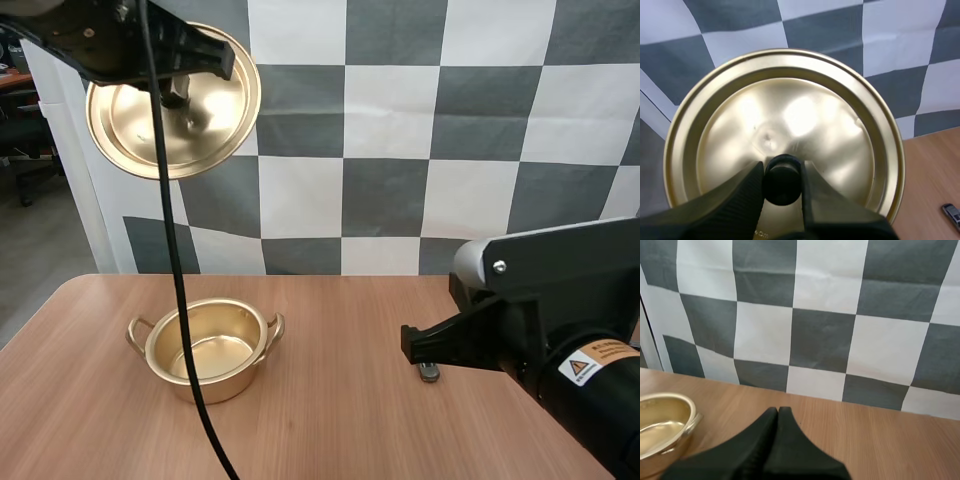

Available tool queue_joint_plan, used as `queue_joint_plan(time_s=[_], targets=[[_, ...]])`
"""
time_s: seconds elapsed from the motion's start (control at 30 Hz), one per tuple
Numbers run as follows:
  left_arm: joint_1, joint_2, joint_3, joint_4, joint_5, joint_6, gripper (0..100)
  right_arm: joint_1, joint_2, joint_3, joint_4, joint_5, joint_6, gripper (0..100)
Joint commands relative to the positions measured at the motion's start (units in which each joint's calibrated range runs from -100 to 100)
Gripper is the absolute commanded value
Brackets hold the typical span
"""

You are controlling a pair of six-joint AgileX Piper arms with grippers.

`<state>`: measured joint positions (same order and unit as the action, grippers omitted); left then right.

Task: Open the pot, put the car inside, and close it

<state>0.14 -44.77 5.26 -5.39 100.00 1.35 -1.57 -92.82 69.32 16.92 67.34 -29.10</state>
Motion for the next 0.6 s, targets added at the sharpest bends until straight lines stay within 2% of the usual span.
queue_joint_plan(time_s=[0.0, 0.2, 0.37, 0.43, 0.57], targets=[[0.05, -6.55, -0.01, -0.88, 0.0, -0.07, 0, 0.02, 5.61, -4.29, -0.54, 4.21, 0.07, 0], [0.05, -14.29, 3.09, -1.16, 0.0, 0.11, 0, 0.02, 27.62, -22.77, -4.95, 16.86, 0.07, 0], [0.05, -19.22, 11.89, -1.16, 0.0, 0.83, 0, 0.02, 45.58, -41.08, -6.07, 31.96, 0.07, 0], [0.05, -20.85, 14.72, -1.16, 0.0, 1.48, 0, 0.02, 53.47, -48.32, -6.07, 32.66, 1.22, 0], [0.05, -23.23, 16.14, -1.16, 0.0, 1.48, 0, 0.02, 62.88, -55.15, -6.07, 32.66, 2.14, 0]])
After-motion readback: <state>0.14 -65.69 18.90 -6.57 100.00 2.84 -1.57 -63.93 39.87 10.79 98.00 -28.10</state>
